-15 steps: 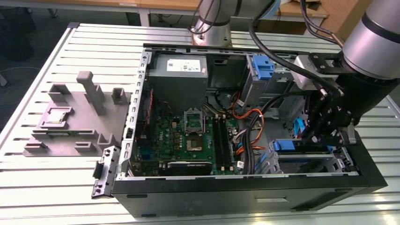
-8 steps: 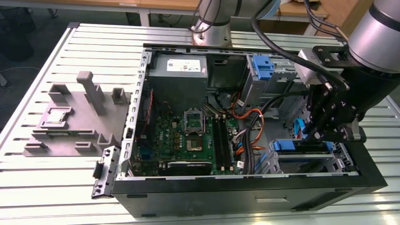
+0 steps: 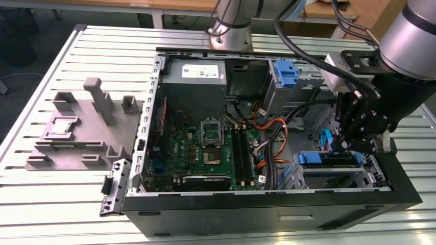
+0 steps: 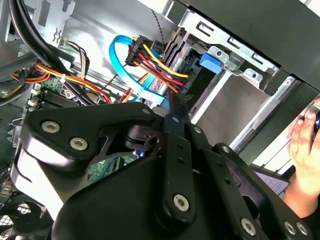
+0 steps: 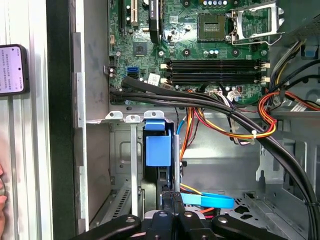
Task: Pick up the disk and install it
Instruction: 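Insert the second disk wire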
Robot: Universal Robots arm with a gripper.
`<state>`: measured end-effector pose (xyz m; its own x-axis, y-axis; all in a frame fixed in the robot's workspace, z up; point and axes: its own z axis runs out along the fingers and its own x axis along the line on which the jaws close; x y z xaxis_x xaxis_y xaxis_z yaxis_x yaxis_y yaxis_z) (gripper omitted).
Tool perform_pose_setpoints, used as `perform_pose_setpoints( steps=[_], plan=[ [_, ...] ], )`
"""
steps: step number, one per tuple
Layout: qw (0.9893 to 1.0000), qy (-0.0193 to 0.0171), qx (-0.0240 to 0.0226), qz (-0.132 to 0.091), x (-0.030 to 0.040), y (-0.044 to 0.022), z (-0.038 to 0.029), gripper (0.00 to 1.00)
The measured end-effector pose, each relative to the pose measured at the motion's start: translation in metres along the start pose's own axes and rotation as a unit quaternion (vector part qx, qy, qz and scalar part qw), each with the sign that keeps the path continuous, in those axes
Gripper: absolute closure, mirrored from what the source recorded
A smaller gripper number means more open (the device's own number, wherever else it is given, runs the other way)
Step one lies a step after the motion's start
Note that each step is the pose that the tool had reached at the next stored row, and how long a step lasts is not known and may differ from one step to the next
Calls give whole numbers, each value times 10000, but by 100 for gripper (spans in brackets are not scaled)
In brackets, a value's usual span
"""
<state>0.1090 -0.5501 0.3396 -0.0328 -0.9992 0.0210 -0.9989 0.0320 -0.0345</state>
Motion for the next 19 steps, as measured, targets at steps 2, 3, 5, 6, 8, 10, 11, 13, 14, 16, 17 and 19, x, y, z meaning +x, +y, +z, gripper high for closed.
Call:
perform_pose_setpoints(
  steps=[2,3,5,6,8,10,11,13,14,16,17,19],
  plan=[
    [10000,1,0,0,1,-1,19,90],
    [10000,1,0,0,2,-2,31,90],
    [10000,3,0,0,3,-3,51,90],
    [10000,2,0,0,6,-4,54,90],
    [10000,-23,-1,1,9,-6,57,90],
    [10000,-47,-2,2,9,-8,54,90],
    [10000,-54,-3,2,9,-9,44,90],
    [10000,-54,-7,2,10,-11,2,90],
    [10000,-54,-9,2,11,-12,-21,90],
    [10000,-54,-13,2,11,-14,-59,90],
    [10000,-55,-14,2,12,-14,-66,90],
    [10000,-56,-15,2,11,-14,-67,90]
  ],
)
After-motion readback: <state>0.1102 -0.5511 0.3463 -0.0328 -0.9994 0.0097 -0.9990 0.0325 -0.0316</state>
